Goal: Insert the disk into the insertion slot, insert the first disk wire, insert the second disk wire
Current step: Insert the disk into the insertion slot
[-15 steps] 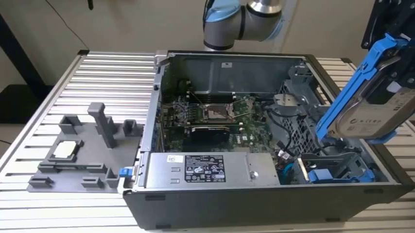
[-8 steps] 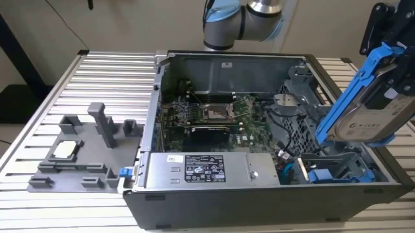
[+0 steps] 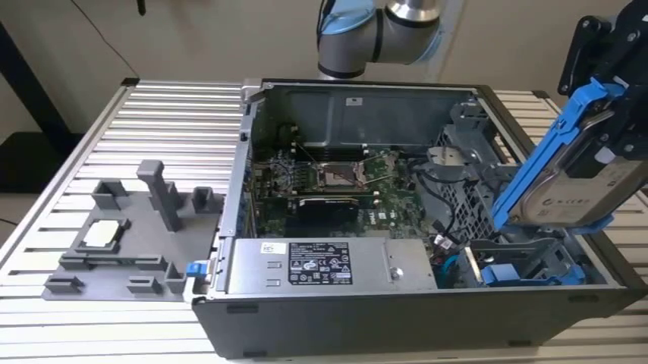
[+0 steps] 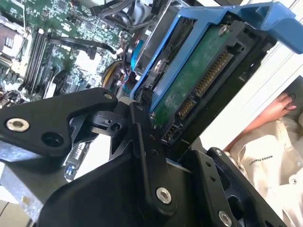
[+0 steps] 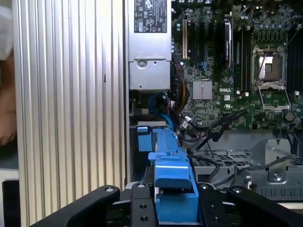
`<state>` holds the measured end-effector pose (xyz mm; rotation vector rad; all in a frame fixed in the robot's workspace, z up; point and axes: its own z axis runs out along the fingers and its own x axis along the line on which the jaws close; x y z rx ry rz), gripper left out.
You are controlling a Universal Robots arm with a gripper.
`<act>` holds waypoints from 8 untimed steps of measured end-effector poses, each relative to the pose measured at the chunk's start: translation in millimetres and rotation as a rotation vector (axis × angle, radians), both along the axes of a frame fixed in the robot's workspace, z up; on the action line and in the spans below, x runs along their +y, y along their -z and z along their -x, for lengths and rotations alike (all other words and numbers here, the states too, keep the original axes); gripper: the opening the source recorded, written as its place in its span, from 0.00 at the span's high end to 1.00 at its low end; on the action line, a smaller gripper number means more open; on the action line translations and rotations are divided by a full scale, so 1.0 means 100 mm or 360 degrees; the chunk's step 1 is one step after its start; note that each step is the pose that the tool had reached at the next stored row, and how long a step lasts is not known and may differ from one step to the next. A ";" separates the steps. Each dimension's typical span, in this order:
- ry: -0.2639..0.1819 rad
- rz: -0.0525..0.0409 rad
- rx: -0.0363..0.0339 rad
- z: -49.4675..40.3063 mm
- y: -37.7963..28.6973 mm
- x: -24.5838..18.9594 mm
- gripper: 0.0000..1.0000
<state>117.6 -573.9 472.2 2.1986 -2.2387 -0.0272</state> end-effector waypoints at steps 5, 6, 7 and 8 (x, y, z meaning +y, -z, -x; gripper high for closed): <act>0.0000 -0.0005 0.0000 -0.010 0.061 -0.026 0.67; 0.0000 -0.0006 0.0000 -0.011 0.076 -0.031 0.67; 0.0000 -0.0007 0.0000 -0.011 0.090 -0.035 0.67; 0.0000 -0.0008 0.0000 -0.011 0.105 -0.038 0.67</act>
